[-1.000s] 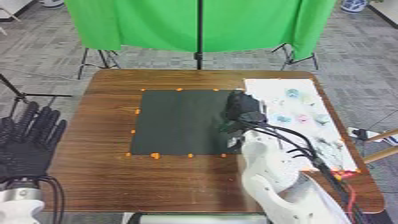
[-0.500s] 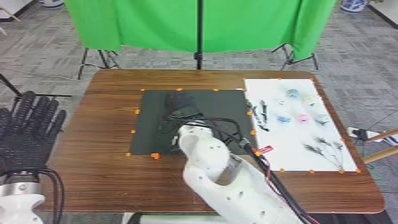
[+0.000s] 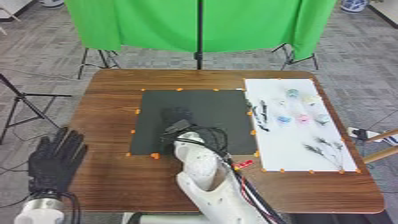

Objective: Arrange flowers

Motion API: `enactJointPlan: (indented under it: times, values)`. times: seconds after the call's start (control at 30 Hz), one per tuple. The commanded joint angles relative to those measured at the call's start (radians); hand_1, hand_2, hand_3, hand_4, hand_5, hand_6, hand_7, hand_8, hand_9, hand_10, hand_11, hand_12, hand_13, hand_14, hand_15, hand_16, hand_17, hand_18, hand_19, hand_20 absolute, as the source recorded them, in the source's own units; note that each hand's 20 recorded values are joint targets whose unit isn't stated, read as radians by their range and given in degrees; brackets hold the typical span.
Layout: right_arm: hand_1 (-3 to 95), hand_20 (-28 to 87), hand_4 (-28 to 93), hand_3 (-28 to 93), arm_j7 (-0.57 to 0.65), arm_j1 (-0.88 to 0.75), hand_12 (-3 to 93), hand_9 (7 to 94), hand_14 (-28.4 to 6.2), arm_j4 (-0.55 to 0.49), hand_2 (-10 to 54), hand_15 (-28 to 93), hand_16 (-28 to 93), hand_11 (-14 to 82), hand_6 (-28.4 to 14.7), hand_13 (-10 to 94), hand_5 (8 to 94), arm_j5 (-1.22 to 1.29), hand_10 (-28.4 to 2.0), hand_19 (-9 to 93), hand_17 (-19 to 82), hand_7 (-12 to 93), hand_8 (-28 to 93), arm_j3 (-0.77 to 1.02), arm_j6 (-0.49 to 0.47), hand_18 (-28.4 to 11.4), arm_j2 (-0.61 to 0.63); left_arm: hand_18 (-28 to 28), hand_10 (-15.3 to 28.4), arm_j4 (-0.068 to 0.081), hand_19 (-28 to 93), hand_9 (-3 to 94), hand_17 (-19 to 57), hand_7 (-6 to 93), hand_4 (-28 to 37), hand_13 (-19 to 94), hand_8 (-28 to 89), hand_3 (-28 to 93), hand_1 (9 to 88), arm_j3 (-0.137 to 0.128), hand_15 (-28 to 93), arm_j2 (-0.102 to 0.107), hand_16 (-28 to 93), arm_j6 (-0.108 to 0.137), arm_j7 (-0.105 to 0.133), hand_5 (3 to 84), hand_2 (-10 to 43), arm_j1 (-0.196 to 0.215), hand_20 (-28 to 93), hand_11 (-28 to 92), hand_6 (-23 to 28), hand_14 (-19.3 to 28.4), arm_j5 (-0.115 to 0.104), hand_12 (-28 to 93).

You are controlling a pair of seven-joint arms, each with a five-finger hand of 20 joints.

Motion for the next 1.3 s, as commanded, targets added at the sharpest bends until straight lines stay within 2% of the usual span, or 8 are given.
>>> enactJointPlan:
  times: [0.03, 0.27, 0.5, 0.77, 0.83, 1.0, 1.2, 1.3]
  values:
    - [68.1, 38, -25, 70, 0.092, -0.003, 51.2, 88.8, -9.7, 0.004, -9.5, 53, 53, 14.9, -2.6, 73, 79.6, 0.028, -12.5, 90, 40, 37, 23, -0.041, -0.015, -26.6, -0.022, 8.3, 10.2, -0.045, 15, 35.0, 1.5, 7.6, -28.3, 28, -9, 71, 25.7, -0.019, 12, 0.001, -5, -0.039, 0.007, 38.9, 12.7, -0.104, 12, 10, 4.5, 7.7, -0.009, 8]
    - [68.3, 38, -24, 69, 0.108, 0.001, 51.1, 88.5, -9.7, -0.030, -9.5, 53, 53, 15.0, -2.5, 73, 79.3, 0.047, -12.4, 90, 40, 37, 23, -0.090, -0.047, -26.6, -0.005, 8.3, 10.1, -0.055, 15, 34.9, 1.6, 7.5, -28.3, 28, -9, 71, 25.6, -0.028, 12, 0.007, -5, -0.047, 0.016, 38.9, 12.6, -0.099, 12, 10, 4.4, 7.5, -0.006, 8]
    - [68.1, 38, -23, 68, 0.116, -0.011, 50.9, 87.5, -10.1, -0.021, -9.5, 54, 53, 15.4, -2.4, 73, 77.2, 0.020, -12.6, 90, 39, 39, 23, -0.083, -0.077, -26.8, -0.016, 8.2, 10.1, -0.052, 14, 34.8, 1.7, 7.2, -28.3, 27, -9, 72, 25.7, -0.016, 11, 0.009, -5, -0.048, 0.014, 38.8, 12.6, -0.105, 12, 10, 4.6, 7.7, -0.010, 8]
    - [58.7, 36, -24, 67, 0.138, -0.008, 50.4, 81.9, -14.7, -0.025, -9.5, 61, 44, 20.3, -3.8, 69, 68.0, 0.056, -14.2, 91, 38, 44, 19, -0.069, -0.055, -27.8, -0.016, 9.6, 10.5, -0.054, 16, 34.5, 0.6, 7.4, -28.3, 26, -9, 72, 25.6, -0.015, 14, 0.010, -3, -0.035, 0.019, 38.9, 12.3, -0.102, 13, 10, 4.7, 9.7, -0.012, 9]
    - [57.1, 35, -23, 67, 0.141, -0.003, 50.4, 80.8, -15.8, -0.030, -9.5, 63, 41, 21.7, -4.1, 68, 65.8, 0.059, -14.5, 91, 38, 46, 18, -0.075, -0.054, -27.8, -0.012, 10.1, 10.6, -0.051, 17, 34.4, 0.3, 7.4, -28.3, 26, -9, 72, 25.6, -0.014, 15, 0.011, -2, -0.040, 0.017, 38.9, 12.2, -0.106, 14, 10, 4.8, 10.3, -0.009, 9]
    - [53.1, 34, -25, 69, 0.154, 0.009, 43.4, 76.2, -16.7, -0.052, -9.5, 66, 36, 31.3, -4.4, 67, 62.7, 0.101, -16.2, 91, 38, 48, 15, -0.092, -0.071, -27.7, -0.004, 10.9, 11.1, -0.052, 19, 34.3, -0.6, 7.5, -28.3, 26, -9, 72, 25.7, -0.012, 16, 0.012, -2, -0.037, 0.017, 39.1, 12.1, -0.107, 14, 10, 5.1, 11.1, -0.011, 9]
    - [45.9, 34, -27, 75, 0.180, 0.024, 35.9, 74.3, -16.7, -0.077, -9.5, 67, 35, 38.1, -6.1, 67, 61.5, 0.127, -17.7, 91, 38, 43, 11, -0.105, -0.060, -27.7, 0.007, 11.4, 11.6, -0.052, 19, 34.3, -1.2, 7.5, -28.3, 25, -8, 73, 25.9, -0.013, 17, 0.013, -2, -0.034, 0.011, 39.2, 12.0, -0.104, 14, 11, 5.4, 11.7, -0.010, 9]
    - [43.6, 33, -27, 77, 0.200, 0.032, 33.0, 73.0, -16.5, -0.091, -9.5, 67, 35, 40.4, -7.3, 67, 61.2, 0.155, -18.2, 91, 39, 40, -2, -0.103, -0.055, -27.7, 0.011, 12.1, 11.9, -0.052, 22, 34.2, -1.7, 7.5, -28.3, 25, -8, 73, 26.0, -0.016, 19, 0.014, -1, -0.034, 0.007, 39.4, 12.1, -0.102, 15, 11, 5.7, 12.6, -0.010, 10]
